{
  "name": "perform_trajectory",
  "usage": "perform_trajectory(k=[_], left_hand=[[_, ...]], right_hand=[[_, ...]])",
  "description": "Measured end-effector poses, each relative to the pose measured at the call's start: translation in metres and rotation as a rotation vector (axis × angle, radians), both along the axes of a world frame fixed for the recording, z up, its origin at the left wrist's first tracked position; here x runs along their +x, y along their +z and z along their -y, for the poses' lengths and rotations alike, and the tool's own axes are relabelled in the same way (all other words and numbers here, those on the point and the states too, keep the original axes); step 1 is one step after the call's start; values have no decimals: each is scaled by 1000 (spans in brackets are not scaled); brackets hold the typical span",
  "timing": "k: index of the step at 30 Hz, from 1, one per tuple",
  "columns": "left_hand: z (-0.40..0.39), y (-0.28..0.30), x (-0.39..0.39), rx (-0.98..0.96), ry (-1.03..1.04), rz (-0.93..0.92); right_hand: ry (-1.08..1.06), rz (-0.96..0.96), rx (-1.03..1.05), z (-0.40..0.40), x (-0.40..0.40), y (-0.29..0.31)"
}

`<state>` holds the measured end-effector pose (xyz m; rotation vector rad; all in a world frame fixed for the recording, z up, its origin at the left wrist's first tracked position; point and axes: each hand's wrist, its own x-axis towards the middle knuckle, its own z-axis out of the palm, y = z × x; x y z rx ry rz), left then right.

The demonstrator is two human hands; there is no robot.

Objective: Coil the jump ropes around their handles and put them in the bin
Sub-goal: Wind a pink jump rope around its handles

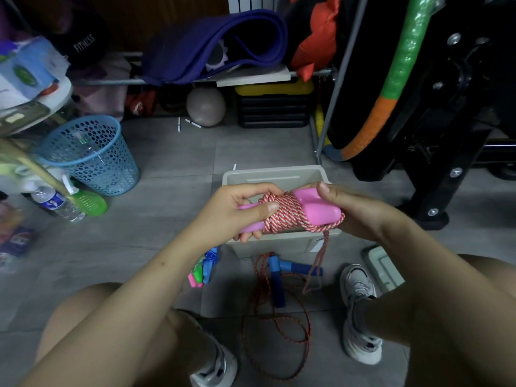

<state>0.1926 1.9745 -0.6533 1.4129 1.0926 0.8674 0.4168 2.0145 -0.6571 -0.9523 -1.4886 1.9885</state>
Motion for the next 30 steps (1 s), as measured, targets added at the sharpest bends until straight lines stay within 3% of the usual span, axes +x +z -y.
perform_trajectory(k=[7,12,17,26,30], left_hand=[[-11,1,-8,-21,142,143],[-10,-3,1,15,170,148],[-12,-8,8,59,265,24],[-12,-10,19,81,329,-77],[-15,-12,20,75,335,-94]], right_hand=[[90,-213,-73,5,-10,-14],[0,-100,70,17,-27,-22],[-181,178,257,27,-43,-8],[-380,240,432,27,-54,-19],[-400,283,393,25,-54,-16]])
